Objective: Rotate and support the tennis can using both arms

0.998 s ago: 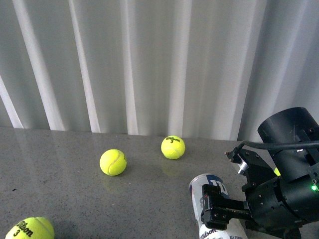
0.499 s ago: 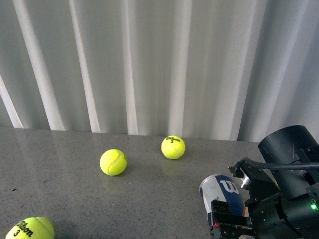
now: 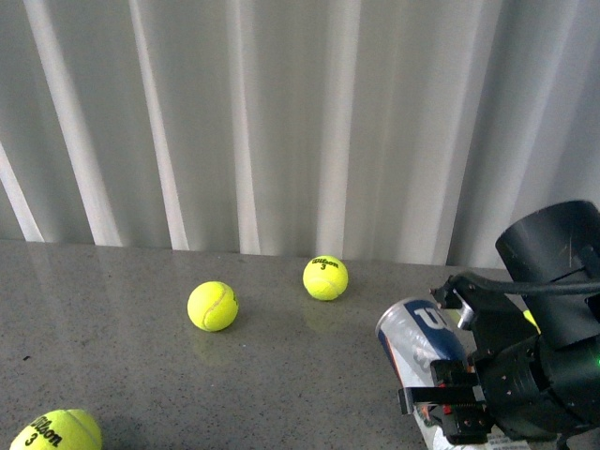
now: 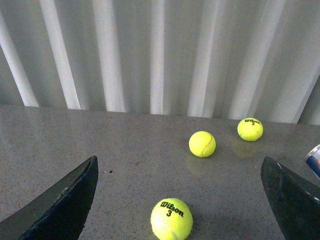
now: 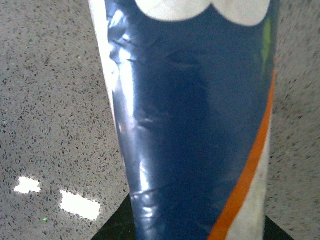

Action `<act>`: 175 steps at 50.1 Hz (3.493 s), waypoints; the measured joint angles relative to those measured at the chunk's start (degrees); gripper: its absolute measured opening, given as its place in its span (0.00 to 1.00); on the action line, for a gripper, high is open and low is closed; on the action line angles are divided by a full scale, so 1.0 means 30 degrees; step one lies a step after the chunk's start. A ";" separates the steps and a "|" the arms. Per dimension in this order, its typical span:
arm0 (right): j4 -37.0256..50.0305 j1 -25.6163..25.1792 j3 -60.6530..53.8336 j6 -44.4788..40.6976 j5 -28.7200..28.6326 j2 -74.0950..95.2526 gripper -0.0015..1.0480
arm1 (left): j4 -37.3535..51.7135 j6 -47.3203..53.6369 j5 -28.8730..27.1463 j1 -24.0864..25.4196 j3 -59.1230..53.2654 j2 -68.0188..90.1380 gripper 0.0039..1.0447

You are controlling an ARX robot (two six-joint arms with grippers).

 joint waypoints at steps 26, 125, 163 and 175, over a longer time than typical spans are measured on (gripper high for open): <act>0.0153 0.1290 -0.4626 -2.0495 -0.1166 -0.5923 0.16 | 0.0000 0.0000 0.0000 0.0000 0.0000 0.0000 0.94; 0.5566 0.2594 -0.4044 -2.5114 -0.0160 -0.0168 0.93 | 0.0000 0.0000 0.0000 0.0000 0.0000 0.0000 0.94; 0.3869 -0.0226 -0.4306 -1.7675 0.0189 -1.0120 0.93 | 0.0000 0.0000 0.0007 0.0000 0.0000 0.0000 0.94; 0.6798 -0.3519 -0.3891 -1.0025 0.4058 -1.4586 0.93 | 0.0000 0.0000 0.0007 0.0000 0.0000 0.0000 0.94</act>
